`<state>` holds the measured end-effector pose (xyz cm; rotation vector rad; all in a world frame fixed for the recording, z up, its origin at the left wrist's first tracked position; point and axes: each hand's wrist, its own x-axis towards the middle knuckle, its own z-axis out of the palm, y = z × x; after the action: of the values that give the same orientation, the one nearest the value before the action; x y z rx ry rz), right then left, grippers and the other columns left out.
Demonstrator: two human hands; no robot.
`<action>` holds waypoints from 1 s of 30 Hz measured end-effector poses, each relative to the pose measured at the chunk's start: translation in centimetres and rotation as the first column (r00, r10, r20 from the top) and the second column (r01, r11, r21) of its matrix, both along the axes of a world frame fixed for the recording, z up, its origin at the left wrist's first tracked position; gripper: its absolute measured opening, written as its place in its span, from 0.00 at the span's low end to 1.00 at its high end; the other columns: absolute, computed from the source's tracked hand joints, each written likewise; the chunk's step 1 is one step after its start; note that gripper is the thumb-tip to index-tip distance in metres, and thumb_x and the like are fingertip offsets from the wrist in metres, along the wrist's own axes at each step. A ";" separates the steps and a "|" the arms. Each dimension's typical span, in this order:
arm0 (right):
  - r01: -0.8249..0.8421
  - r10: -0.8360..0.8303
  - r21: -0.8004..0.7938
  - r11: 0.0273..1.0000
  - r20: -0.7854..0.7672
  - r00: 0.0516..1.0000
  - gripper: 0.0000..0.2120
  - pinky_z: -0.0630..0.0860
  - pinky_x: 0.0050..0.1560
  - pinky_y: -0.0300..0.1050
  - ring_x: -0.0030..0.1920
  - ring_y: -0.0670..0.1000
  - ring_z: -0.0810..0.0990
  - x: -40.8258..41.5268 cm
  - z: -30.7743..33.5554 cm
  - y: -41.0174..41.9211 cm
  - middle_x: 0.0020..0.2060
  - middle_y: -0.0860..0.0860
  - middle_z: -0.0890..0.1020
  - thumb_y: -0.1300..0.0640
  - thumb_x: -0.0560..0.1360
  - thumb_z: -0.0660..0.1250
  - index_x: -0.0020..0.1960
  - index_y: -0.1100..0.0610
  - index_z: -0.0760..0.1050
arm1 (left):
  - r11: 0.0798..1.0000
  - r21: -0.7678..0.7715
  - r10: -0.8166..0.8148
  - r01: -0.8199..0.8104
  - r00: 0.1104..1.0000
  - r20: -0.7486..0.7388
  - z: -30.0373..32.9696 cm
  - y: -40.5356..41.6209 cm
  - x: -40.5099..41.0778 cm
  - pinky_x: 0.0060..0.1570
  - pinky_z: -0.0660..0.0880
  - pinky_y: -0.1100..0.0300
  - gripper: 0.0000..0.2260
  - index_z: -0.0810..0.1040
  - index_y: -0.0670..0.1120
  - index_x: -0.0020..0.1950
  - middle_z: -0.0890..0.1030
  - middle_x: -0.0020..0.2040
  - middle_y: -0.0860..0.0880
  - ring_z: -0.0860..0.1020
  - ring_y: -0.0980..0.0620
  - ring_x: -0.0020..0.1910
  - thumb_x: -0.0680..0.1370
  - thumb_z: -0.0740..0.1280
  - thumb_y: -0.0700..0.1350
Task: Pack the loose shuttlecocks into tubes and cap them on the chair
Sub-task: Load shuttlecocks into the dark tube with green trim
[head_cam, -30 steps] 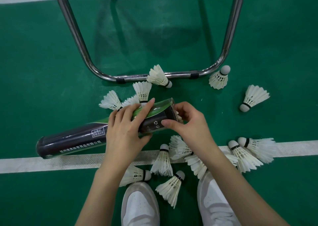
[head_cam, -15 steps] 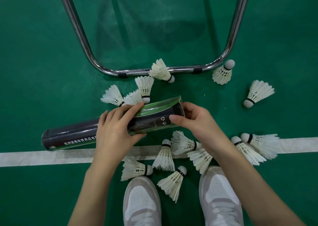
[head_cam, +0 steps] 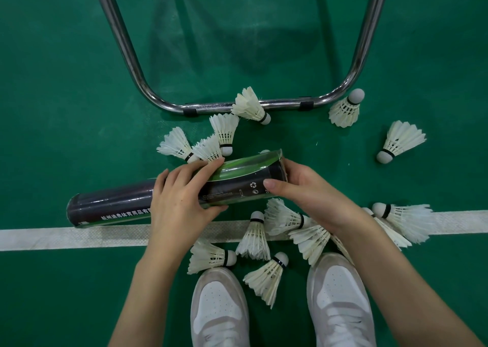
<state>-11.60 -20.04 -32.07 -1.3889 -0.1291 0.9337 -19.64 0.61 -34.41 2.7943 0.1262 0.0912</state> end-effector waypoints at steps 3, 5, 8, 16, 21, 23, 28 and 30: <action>0.013 -0.012 -0.019 1.000 0.030 0.999 0.14 0.73 0.54 0.32 0.53 0.43 0.80 0.1 0.2 -0.2 0.52 0.47 0.82 0.62 0.73 0.65 0.58 0.54 0.73 | 1.000 -0.007 0.016 -0.016 1.000 -0.003 -0.1 0.2 0.1 0.66 0.63 0.42 0.38 0.69 0.56 0.69 0.76 0.61 0.50 0.74 0.45 0.60 0.61 0.80 0.49; 0.080 -0.078 -0.036 0.996 0.054 0.995 0.14 0.74 0.50 0.31 0.50 0.42 0.81 0.4 0.3 -0.7 0.49 0.48 0.83 0.64 0.72 0.67 0.57 0.56 0.74 | 0.999 -0.005 0.043 -0.043 0.999 0.000 -0.1 0.8 0.1 0.65 0.63 0.41 0.38 0.70 0.55 0.69 0.77 0.61 0.49 0.74 0.44 0.60 0.61 0.80 0.49; 0.181 -0.174 -0.064 0.981 0.097 0.980 0.15 0.74 0.47 0.31 0.48 0.43 0.81 1.1 0.0 -1.6 0.48 0.51 0.83 0.68 0.71 0.68 0.56 0.58 0.74 | 0.997 -0.005 0.076 -0.076 0.997 0.013 -0.1 1.9 0.0 0.63 0.65 0.40 0.38 0.70 0.54 0.68 0.77 0.59 0.48 0.74 0.43 0.59 0.60 0.80 0.48; 0.271 -0.192 -0.250 0.930 0.301 0.934 0.16 0.75 0.54 0.36 0.52 0.48 0.78 2.8 -2.9 -0.9 0.52 0.49 0.80 0.69 0.70 0.69 0.55 0.55 0.74 | 0.990 -0.009 0.138 -0.138 0.990 -0.006 -0.3 3.1 -0.5 0.65 0.62 0.40 0.38 0.71 0.54 0.68 0.78 0.59 0.47 0.73 0.42 0.60 0.61 0.81 0.46; 0.183 -0.021 -0.370 0.911 0.400 0.916 0.20 0.70 0.52 0.34 0.56 0.46 0.74 3.2 -4.4 0.5 0.55 0.46 0.78 0.64 0.70 0.71 0.59 0.51 0.74 | 0.990 0.003 0.139 -0.139 0.990 -0.028 -0.5 3.4 -0.8 0.66 0.61 0.41 0.38 0.71 0.54 0.68 0.77 0.60 0.48 0.73 0.42 0.60 0.60 0.81 0.46; 0.183 -0.006 -0.397 0.899 0.407 0.913 0.19 0.72 0.56 0.41 0.56 0.47 0.74 3.5 -5.1 1.0 0.53 0.46 0.78 0.64 0.69 0.71 0.58 0.51 0.74 | 0.990 0.002 0.138 -0.138 0.990 -0.033 -0.6 3.4 -0.9 0.66 0.61 0.41 0.38 0.71 0.54 0.68 0.77 0.60 0.48 0.73 0.42 0.60 0.60 0.81 0.46; 0.184 0.024 -0.418 0.890 0.447 0.894 0.14 0.73 0.59 0.50 0.55 0.49 0.75 3.8 -6.0 1.6 0.53 0.50 0.79 0.62 0.70 0.71 0.53 0.51 0.75 | 0.991 0.007 0.132 -0.132 0.991 -0.027 -0.7 3.5 -1.1 0.66 0.61 0.42 0.38 0.71 0.54 0.68 0.77 0.60 0.48 0.74 0.43 0.60 0.60 0.81 0.47; 0.190 0.024 -0.399 0.897 0.473 0.881 0.14 0.73 0.58 0.47 0.56 0.48 0.74 3.8 -5.8 1.3 0.53 0.49 0.78 0.60 0.71 0.71 0.53 0.49 0.73 | 0.992 0.008 0.130 -0.129 0.991 -0.030 -0.7 3.5 -1.2 0.66 0.61 0.42 0.39 0.70 0.55 0.68 0.77 0.60 0.49 0.73 0.43 0.60 0.60 0.81 0.47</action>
<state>-7.85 -18.72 -37.88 -2.0132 -0.2313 0.5473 -20.82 4.07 -35.09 2.7918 0.3156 0.0803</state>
